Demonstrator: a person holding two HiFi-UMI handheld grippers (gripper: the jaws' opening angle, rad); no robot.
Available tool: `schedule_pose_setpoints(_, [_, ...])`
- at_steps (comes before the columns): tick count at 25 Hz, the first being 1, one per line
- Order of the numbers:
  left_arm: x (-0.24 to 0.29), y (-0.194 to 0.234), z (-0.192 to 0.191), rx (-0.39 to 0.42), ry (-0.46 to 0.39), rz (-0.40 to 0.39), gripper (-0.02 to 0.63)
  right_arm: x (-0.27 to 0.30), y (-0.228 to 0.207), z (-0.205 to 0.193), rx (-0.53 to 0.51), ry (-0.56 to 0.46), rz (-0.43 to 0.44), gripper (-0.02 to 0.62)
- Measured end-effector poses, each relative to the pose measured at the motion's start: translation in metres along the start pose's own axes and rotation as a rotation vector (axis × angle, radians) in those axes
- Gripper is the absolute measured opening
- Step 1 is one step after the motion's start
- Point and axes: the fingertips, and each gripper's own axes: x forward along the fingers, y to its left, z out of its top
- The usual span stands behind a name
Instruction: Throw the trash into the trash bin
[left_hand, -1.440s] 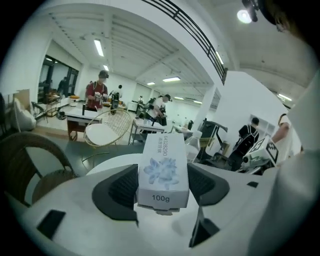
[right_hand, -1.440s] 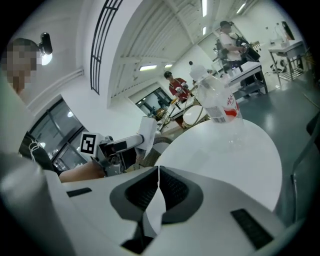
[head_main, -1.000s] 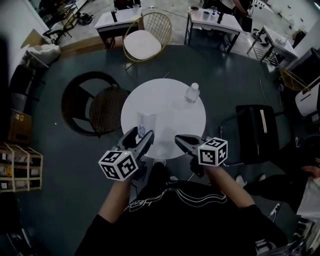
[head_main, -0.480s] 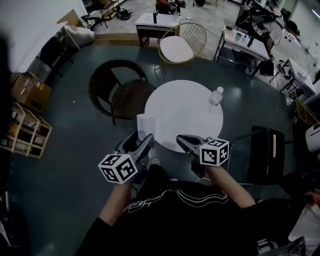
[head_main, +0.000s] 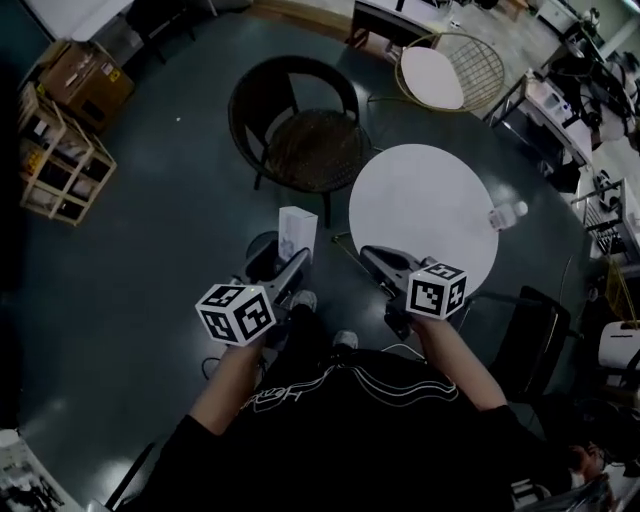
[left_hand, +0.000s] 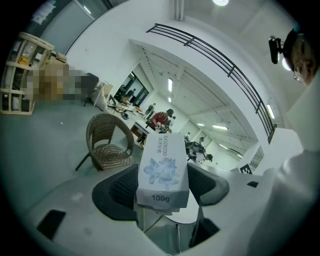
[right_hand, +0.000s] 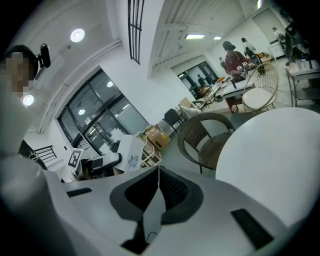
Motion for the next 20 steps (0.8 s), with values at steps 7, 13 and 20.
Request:
schedule_pose_setpoints(7, [-0.006, 0.101, 0.008, -0.136, 0.045, 0.099, 0.301, 0.095, 0.006, 0.001, 0.034, 0.102, 0.037, 0.035])
schedule_pose_setpoints(13, [0.0, 0.188, -0.031, -0.202, 0.171, 0.189, 0.301, 0.156, -0.016, -0.027, 0.057, 0.19, 0.004, 0.035])
schedule_pose_setpoints(20, [0.026, 0.265, -0.086, -0.245, 0.306, 0.236, 0.301, 0.211, -0.052, -0.072, 0.124, 0.276, -0.054, 0.035])
